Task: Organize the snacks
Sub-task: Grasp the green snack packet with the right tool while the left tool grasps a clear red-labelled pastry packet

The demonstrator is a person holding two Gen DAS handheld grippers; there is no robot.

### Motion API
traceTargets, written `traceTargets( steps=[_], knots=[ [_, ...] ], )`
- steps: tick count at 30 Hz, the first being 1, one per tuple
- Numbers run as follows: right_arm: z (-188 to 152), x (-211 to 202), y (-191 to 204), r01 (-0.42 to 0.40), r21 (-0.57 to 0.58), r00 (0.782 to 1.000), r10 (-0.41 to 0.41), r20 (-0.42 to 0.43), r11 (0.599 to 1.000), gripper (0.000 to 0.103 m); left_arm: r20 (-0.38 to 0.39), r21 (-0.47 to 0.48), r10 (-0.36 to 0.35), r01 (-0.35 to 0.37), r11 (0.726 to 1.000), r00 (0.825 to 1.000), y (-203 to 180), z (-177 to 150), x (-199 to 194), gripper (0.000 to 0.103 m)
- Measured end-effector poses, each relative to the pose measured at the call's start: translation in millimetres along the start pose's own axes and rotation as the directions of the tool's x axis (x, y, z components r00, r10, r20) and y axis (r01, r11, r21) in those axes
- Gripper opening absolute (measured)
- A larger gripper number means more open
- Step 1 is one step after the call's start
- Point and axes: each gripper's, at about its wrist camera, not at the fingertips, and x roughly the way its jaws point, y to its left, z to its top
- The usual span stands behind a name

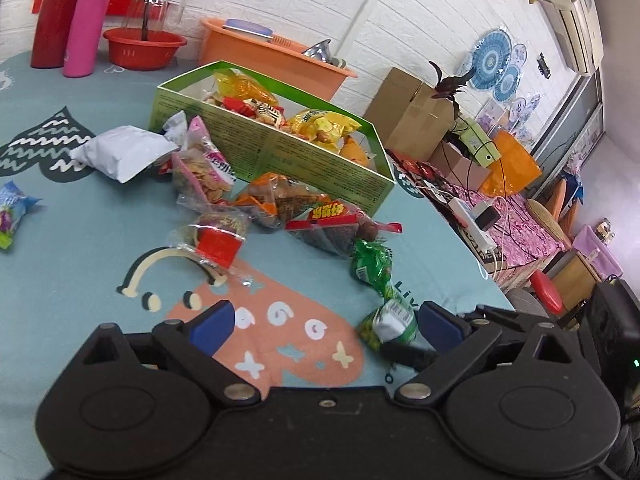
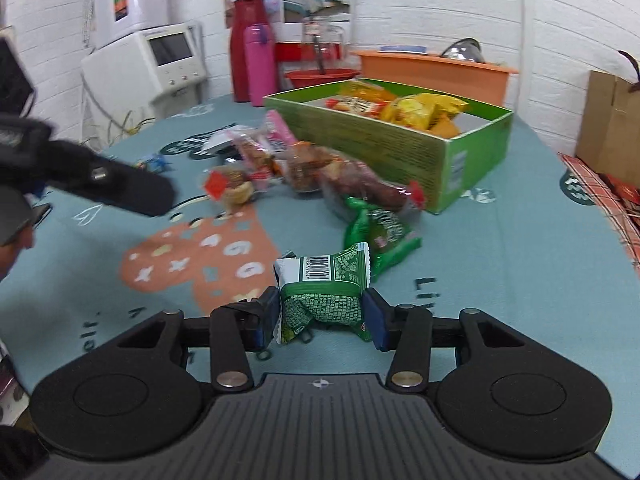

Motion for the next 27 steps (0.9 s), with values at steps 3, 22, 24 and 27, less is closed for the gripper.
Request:
traceTargets(
  steps=[3,22,24,27],
  knots=[
    [-2.8,-5.3,6.3,-0.012,-0.005,1.0,0.012,0.002,1.0,0.078,0.04,0.003,0.054,-0.054,0.999,0.998,2.6,6.0,3.8,0.103],
    [5.7,12.2,11.4,-0.005,0.001,1.0,0.005,0.022,1.0,0.093,0.005,0.04,0.231,-0.231,0.972,0.973,46.6,31.9,57.1,0.091],
    [5.5,14.0,11.5,-0.001,0.003,1.0,0.0,0.028,1.0,0.08,0.004,0.059,0.232,-0.232,0.971,0.973,44.2,32.2,57.8,0.084],
    [6.1,11.9,12.9,0.009,-0.003,0.999,-0.009,0.031,1.0,0.074,0.011,0.062,0.211,-0.212,0.975,0.977,41.3,28.2,51.1,0.082]
  ],
)
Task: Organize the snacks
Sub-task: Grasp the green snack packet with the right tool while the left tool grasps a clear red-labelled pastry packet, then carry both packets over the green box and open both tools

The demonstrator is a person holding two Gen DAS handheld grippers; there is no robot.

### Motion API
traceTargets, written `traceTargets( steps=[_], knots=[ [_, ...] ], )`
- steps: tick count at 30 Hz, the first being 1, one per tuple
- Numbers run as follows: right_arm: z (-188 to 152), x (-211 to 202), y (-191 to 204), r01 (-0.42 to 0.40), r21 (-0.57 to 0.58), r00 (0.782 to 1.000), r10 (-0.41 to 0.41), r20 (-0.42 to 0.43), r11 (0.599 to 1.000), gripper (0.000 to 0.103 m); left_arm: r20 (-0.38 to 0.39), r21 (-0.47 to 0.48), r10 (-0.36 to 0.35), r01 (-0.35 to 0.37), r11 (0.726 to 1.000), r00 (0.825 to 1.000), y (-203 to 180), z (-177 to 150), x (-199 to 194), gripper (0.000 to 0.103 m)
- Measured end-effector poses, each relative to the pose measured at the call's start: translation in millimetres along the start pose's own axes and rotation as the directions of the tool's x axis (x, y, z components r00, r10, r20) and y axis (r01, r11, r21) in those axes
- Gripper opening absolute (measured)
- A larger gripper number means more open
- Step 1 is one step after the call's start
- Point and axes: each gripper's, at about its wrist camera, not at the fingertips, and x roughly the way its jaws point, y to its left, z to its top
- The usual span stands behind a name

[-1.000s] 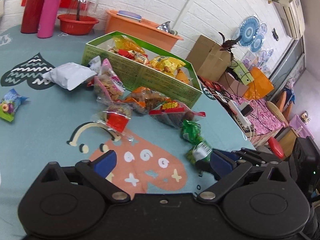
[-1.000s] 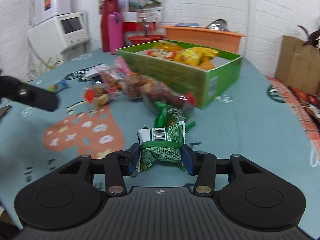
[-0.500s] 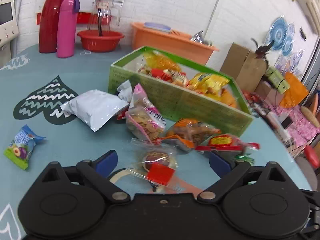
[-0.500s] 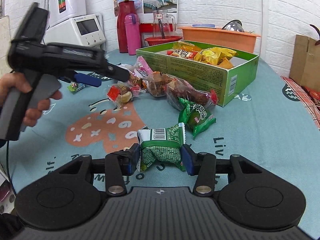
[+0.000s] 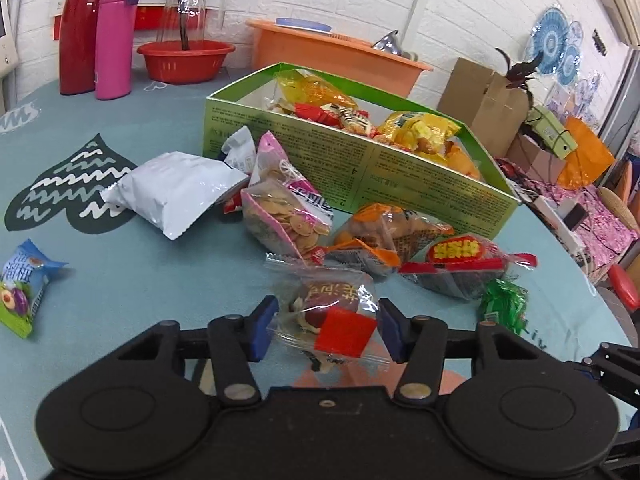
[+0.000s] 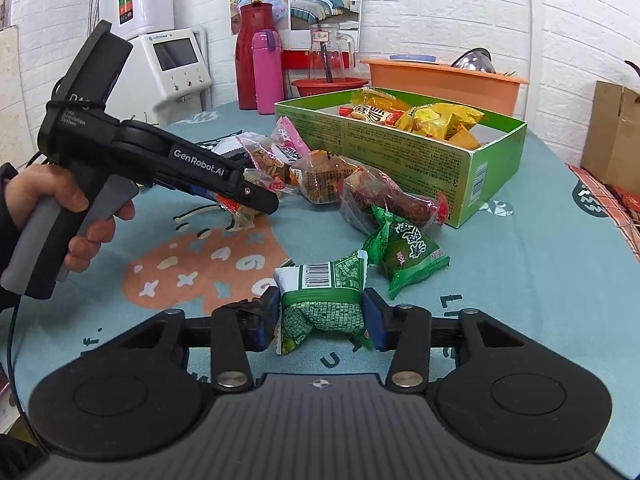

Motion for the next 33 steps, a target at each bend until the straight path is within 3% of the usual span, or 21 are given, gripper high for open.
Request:
traceTargets(
  steps=[4,8,11,14,22,33],
  knots=[
    [5.1,-14.2,0.9,-0.047,0.004,0.999,0.047,0.025,0.999,0.073,0.034,0.007,-0.054,0.053,0.999,0.998,-4.8,1.2,-24.6,0.082],
    [27.4,-33.6,-3.0,-0.095,0.015,0.989,0.093,0.112,0.995,0.073,0.104,0.03,-0.109,0.106,0.994,0.989,-16.0,19.9,-50.7,0.082],
    [51.0,-41.2,-8.6,-0.049,-0.004,0.981,0.049,0.19,0.999,0.074,0.162,0.026,-0.156,0.154,0.988,0.974,-23.0,45.7,-61.4,0.082],
    [75.2,-38.9,-18.9,0.009,-0.01,0.967,-0.006,0.254,1.0,0.074,0.218,0.048,-0.149,0.142,0.989,0.965,-29.3,71.6,-61.6,0.082],
    [126.2,6.0,-67.1,0.178,0.04,0.932,-0.181,0.315,0.983,0.074,0.256,-0.041,-0.119,0.134,0.99,0.959,-10.2,127.5,-16.3,0.083],
    [143.3,76.1,-133.2,0.237,0.195,0.932,-0.279,0.231,0.952,0.075,0.196,-0.112,-0.057,0.08,0.99,0.979,24.1,153.6,49.6,0.085]
  ],
)
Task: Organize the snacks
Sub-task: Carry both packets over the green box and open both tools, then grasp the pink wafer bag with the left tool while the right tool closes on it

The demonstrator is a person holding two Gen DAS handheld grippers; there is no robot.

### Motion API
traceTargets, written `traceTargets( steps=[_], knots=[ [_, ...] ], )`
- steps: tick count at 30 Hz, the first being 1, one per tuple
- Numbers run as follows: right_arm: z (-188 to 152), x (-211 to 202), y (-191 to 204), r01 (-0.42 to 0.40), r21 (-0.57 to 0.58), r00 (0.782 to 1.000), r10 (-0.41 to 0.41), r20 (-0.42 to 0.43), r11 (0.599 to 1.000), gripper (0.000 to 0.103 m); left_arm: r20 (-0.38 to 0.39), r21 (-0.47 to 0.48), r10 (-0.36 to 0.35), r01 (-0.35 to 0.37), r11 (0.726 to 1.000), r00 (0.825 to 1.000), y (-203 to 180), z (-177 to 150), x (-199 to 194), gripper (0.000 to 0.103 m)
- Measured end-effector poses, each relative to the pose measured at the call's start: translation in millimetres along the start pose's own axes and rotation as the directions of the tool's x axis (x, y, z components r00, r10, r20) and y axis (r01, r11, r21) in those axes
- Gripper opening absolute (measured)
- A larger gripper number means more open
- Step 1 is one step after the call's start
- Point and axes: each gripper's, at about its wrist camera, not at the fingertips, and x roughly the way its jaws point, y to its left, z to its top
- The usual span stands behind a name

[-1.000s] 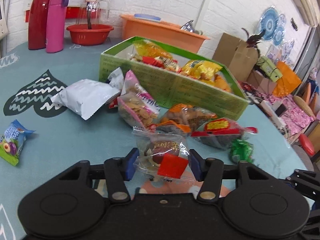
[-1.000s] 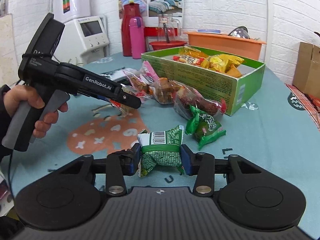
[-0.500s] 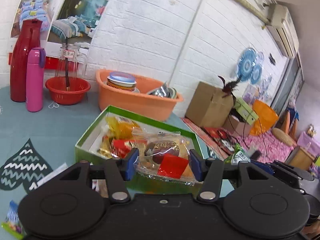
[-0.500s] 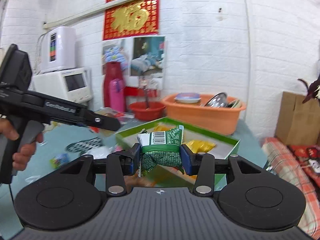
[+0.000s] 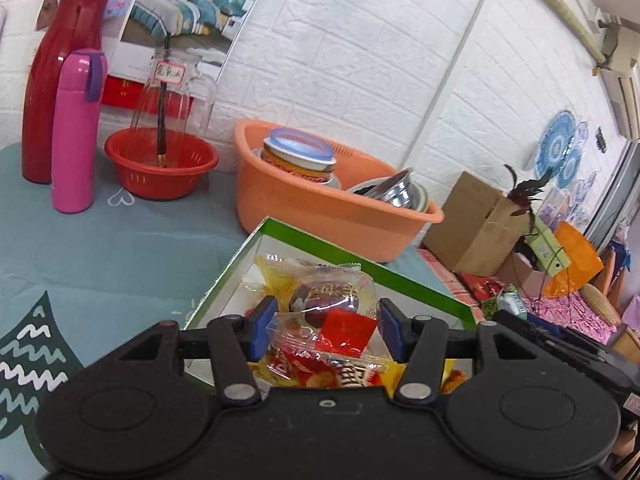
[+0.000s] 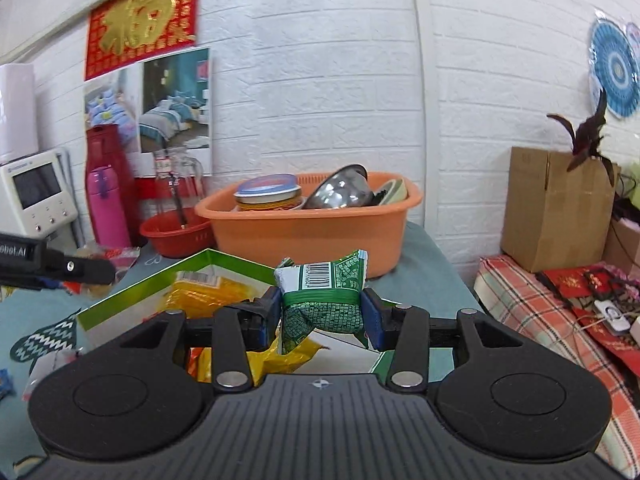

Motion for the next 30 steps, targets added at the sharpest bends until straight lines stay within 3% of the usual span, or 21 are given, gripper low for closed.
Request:
traceTargets(
  steps=[1,3,4,6,11,16,19,25,30],
  knots=[
    [-1.0,5.6,-1.4,0.005,0.016,1.0,-0.005,-0.002,1.0,0.077,-0.001,-0.001,-0.001,0.001,1.0,1.0,1.6,-0.4,3.4,0.086],
    [-3.5,16.9,-3.9,0.003,0.035,1.0,-0.003,-0.009,0.999,0.088,0.003,0.007,0.006,-0.006,1.0,1.0,4.0,-2.5,9.2,0.103],
    [-5.4,21.0,-4.5,-0.003,0.031,1.0,0.004,-0.022,1.0,0.103,0.004,0.011,0.02,-0.02,1.0,1.0,4.2,-4.7,10.2,0.103],
    [-8.6,26.6,-4.2,0.002,0.012,0.999,-0.001,-0.048,1.0,0.103,0.04,0.025,0.058,-0.059,0.998,0.998,2.4,-10.6,5.2,0.103],
    [-8.3,8.2,-12.1,0.032,0.031,0.999,-0.031,-0.028,0.999,0.103,0.034,0.051,0.029,-0.03,0.998,0.999,-3.7,-12.8,-10.6,0.103],
    [3.5,-36.0,-9.4,-0.003,0.069,1.0,0.002,0.025,0.998,0.103,0.016,0.025,-0.013,0.013,1.0,1.0,-17.2,-12.8,-42.6,0.103],
    [6.6,-68.8,1.4,-0.055,0.066,0.998,0.052,0.048,0.996,0.103,0.001,0.012,-0.034,0.034,0.999,0.999,-26.1,-17.2,-68.6,0.103],
    [-1.7,-124.0,31.6,-0.164,0.004,0.986,0.164,0.024,0.986,0.103,0.004,0.09,-0.028,0.028,0.996,1.0,-39.8,-40.1,-116.7,0.103],
    [-22.5,-148.0,55.0,-0.256,-0.04,0.967,0.256,-0.013,0.966,0.103,-0.015,0.111,-0.011,0.012,0.994,1.0,-34.9,-64.4,-126.8,0.103]
  ],
)
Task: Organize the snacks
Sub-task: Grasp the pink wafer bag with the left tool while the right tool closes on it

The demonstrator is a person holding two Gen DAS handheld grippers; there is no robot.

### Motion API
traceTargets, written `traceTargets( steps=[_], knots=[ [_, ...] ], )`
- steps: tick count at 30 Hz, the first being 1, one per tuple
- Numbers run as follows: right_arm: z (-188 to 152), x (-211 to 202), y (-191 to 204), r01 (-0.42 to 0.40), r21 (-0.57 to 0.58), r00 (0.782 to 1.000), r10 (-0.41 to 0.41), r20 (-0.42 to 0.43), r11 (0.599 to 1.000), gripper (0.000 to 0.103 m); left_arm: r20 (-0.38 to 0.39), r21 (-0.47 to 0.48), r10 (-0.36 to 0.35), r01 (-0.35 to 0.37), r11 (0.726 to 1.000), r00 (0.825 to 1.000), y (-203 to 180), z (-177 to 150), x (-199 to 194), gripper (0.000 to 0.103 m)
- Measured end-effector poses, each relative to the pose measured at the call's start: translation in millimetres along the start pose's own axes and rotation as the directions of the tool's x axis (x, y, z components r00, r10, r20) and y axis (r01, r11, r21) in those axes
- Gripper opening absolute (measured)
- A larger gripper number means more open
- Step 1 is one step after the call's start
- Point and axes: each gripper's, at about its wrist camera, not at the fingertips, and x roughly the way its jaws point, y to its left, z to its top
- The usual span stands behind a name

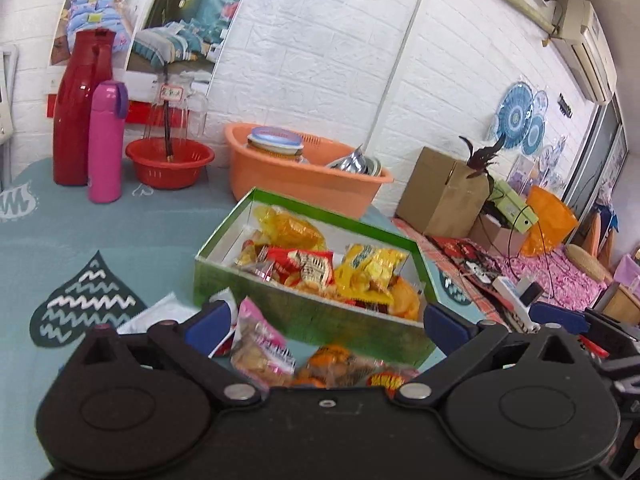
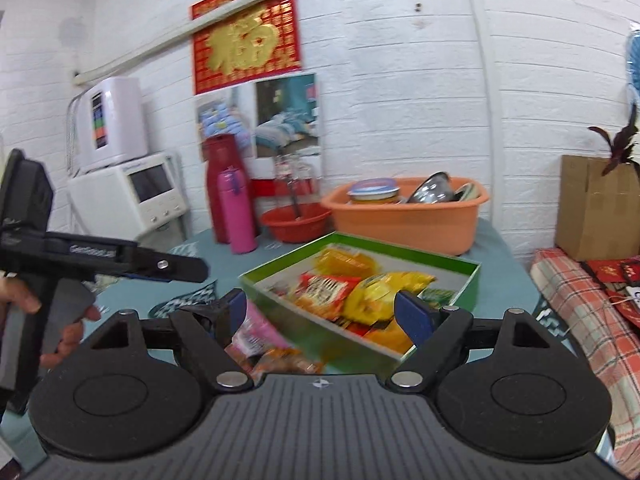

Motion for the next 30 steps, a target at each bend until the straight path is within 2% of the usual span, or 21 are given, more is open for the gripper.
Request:
traceTargets(
  steps=[3,7,11,14,16,18,24,27,28,30],
  knots=[
    [-14.6,0.3,11.6,-0.047,-0.015,0.998,0.046,-0.042,0.999,0.103,-0.039,-0.02,0.007,-0.008,1.0,0.999,7.5,-11.8,13.8,0.103],
    [-29.7,3.1,17.3,-0.089,0.002,0.992,0.089,-0.084,0.996,0.103,-0.084,-0.026,0.05,-0.052,0.998,0.995,18.1,-18.5,46.4,0.103],
    [-38.9,0.0,16.5,-0.083,0.026,0.991,0.085,-0.101,0.996,0.103,-0.146,-0.009,0.074,-0.076,0.997,0.987,28.9,-22.7,81.9,0.103],
    [-43.7,-2.8,12.8,-0.075,0.049,0.991,0.08,-0.109,0.996,0.103,-0.192,-0.038,0.083,-0.091,0.995,0.978,37.4,-26.4,100.7,0.103],
    [-45.9,-2.8,11.0,-0.07,0.067,0.991,0.077,-0.112,0.995,0.103,-0.216,-0.031,0.096,-0.105,0.994,0.972,42.3,-32.1,104.8,0.08],
    [-51.2,-4.3,10.1,-0.081,0.091,0.988,0.091,-0.121,0.993,0.103,-0.219,-0.084,0.064,-0.084,0.993,0.974,48.5,-38.2,95.9,0.076],
    [-65.7,5.5,23.8,-0.126,0.098,0.97,0.143,-0.196,0.987,0.103,-0.235,-0.179,-0.052,0.009,0.984,0.971,51.9,-73.7,40.2,0.077],
    [-75.5,14.7,37.1,-0.168,0.092,0.953,0.186,-0.24,0.981,0.103,-0.231,-0.235,-0.106,0.05,0.971,0.967,55.9,-88.8,12.5,0.088],
    [-79.0,19.7,42.5,-0.186,0.09,0.944,0.203,-0.261,0.978,0.103,-0.218,-0.241,-0.107,0.052,0.969,0.97,57.3,-91.3,4.8,0.09],
    [-84.8,28.6,53.9,-0.207,0.076,0.93,0.22,-0.293,0.975,0.103,-0.186,-0.239,-0.096,0.05,0.97,0.978,58.6,-91.2,-9.5,0.102]
  ],
)
